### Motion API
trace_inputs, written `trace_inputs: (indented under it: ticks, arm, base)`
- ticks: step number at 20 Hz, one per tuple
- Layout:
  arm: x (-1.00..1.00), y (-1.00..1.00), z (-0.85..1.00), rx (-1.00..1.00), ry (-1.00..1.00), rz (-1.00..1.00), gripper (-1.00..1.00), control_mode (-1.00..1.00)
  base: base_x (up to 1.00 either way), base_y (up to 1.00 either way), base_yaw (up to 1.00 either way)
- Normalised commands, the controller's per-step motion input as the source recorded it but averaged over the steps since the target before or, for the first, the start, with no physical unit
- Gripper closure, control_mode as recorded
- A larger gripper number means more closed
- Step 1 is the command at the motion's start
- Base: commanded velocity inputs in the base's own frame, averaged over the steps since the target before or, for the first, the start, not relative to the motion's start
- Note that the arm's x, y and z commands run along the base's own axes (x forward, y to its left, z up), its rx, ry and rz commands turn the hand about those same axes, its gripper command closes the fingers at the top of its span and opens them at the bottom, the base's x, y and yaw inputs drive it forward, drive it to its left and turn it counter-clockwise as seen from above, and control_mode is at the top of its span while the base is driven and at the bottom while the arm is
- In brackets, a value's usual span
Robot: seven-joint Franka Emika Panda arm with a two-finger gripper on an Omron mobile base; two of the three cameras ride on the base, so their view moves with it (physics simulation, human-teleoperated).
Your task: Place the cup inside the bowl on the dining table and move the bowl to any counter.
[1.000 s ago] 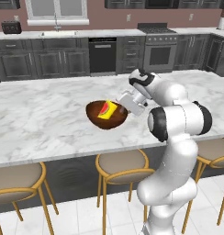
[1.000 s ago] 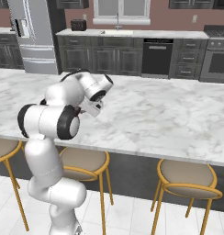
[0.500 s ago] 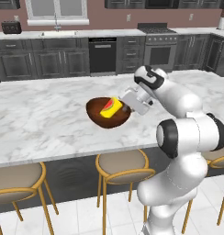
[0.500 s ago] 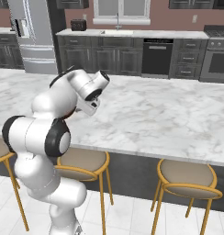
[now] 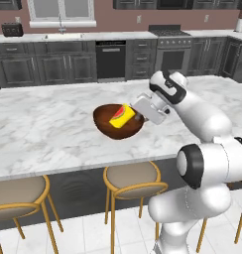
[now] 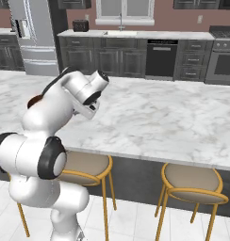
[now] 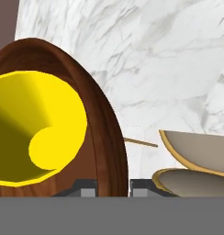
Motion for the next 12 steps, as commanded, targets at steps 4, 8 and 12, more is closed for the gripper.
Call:
trace_inputs:
  ticks: [4,8,12]
  arm:
    - [-0.38,0.00,0.16,0.00,0.00,-0.05,1.00,-1.00]
    - [-0.41,0.00,0.19,0.00,0.00,-0.05,1.00,-1.00]
    - [-0.34,0.00,0.12,0.00,0.00,-0.02,1.00,-1.00]
  base:
    - [0.00,0.00,0.00]
    - [0.00,0.00,0.00]
    - [0.00,0.00,0.00]
